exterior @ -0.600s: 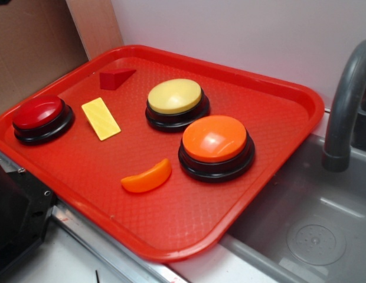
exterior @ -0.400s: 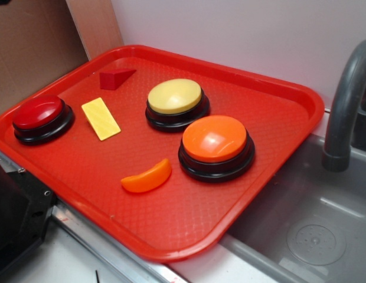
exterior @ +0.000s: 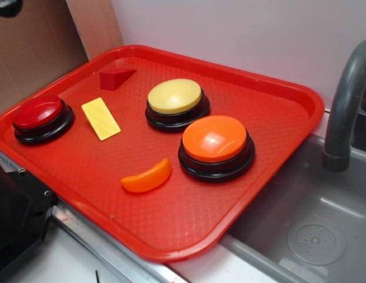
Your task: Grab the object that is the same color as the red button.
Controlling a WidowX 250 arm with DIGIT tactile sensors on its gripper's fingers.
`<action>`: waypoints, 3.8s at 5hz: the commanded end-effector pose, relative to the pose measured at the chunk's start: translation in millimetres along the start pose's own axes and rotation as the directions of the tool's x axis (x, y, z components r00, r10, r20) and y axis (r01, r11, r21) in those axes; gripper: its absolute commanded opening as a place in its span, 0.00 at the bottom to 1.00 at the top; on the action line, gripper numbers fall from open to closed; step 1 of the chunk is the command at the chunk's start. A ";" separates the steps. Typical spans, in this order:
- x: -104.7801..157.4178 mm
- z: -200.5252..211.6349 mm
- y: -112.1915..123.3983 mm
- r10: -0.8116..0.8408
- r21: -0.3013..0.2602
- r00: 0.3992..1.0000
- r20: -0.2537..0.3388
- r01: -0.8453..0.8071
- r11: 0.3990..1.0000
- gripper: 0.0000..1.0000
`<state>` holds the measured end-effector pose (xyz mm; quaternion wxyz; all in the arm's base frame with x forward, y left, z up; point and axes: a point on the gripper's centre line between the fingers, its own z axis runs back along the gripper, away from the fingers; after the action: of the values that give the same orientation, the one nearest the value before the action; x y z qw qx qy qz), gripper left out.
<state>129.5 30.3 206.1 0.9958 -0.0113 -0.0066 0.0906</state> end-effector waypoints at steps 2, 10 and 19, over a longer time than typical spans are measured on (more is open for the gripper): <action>99.1 -60.0 8.3 0.186 0.047 0.967 0.172 -0.197 0.979 1.00; 176.0 -163.3 50.5 0.304 0.058 0.924 0.232 -0.325 0.944 1.00; 183.1 -157.2 59.3 -0.049 0.011 0.941 0.334 0.048 0.999 1.00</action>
<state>295.7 110.4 28.9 0.9863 -0.0068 -0.1457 0.0777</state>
